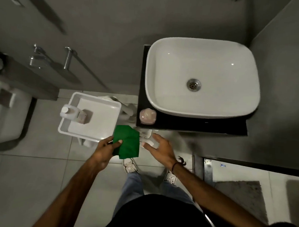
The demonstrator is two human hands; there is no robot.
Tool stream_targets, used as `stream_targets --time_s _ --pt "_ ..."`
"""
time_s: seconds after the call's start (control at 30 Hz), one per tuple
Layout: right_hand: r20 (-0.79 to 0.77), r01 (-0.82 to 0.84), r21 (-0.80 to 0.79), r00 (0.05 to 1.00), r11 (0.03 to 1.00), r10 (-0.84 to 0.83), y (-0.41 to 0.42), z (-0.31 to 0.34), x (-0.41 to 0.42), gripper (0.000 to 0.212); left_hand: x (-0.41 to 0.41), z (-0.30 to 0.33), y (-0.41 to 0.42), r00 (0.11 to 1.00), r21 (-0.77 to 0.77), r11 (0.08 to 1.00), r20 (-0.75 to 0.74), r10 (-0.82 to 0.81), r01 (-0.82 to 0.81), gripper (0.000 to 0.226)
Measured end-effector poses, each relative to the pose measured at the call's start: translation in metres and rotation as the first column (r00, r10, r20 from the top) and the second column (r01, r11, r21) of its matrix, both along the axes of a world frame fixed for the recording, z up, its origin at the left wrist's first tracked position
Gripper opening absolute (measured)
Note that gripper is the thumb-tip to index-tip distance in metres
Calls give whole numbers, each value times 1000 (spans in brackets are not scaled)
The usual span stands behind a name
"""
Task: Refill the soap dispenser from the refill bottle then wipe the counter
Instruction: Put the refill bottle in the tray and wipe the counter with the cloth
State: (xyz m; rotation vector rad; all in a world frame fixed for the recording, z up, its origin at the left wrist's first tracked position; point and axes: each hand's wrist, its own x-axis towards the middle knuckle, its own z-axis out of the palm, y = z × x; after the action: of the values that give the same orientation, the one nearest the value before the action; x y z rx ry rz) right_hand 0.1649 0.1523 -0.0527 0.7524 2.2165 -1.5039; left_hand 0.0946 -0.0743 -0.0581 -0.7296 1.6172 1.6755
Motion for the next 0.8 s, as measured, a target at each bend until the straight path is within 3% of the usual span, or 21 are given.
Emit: stream_targets --time_s 0.1,0.17,0.3,0.4,0.5,0.53,0.6,0.63,0.7,0.8 --pt "153 201 -454 977 868 -146 16 8 14 49 35 11 45 999 115 992 19 -48 45 33" --pt "198 259 -601 965 756 -173 36 10 26 38 51 16 78 997 140 988 13 -71 68 33" --pt "241 403 -627 914 666 -326 82 11 50 26 67 23 135 997 36 997 -17 -72 73 36" --pt "247 475 -584 877 659 -413 116 14 67 18 69 25 164 988 -60 987 -37 -150 147 37" --pt "210 596 -400 799 696 -563 161 17 75 17 59 23 171 990 -142 987 -107 -95 79 35" --pt "165 641 -290 765 711 -623 180 20 76 22 51 21 168 985 -226 973 -157 -72 35 38" --pt "-10 679 -37 733 733 -680 218 30 76 30 31 21 156 953 -504 864 -273 -135 -22 59" --pt "-123 646 160 763 746 -635 238 35 77 33 19 19 150 929 -588 808 -320 -185 -42 75" --pt "-267 494 542 868 680 -418 269 42 76 42 -2 15 139 868 -634 772 -411 -278 -53 97" --pt "-161 232 713 973 662 -167 295 27 63 58 -25 9 129 734 -678 730 -455 -504 81 102"
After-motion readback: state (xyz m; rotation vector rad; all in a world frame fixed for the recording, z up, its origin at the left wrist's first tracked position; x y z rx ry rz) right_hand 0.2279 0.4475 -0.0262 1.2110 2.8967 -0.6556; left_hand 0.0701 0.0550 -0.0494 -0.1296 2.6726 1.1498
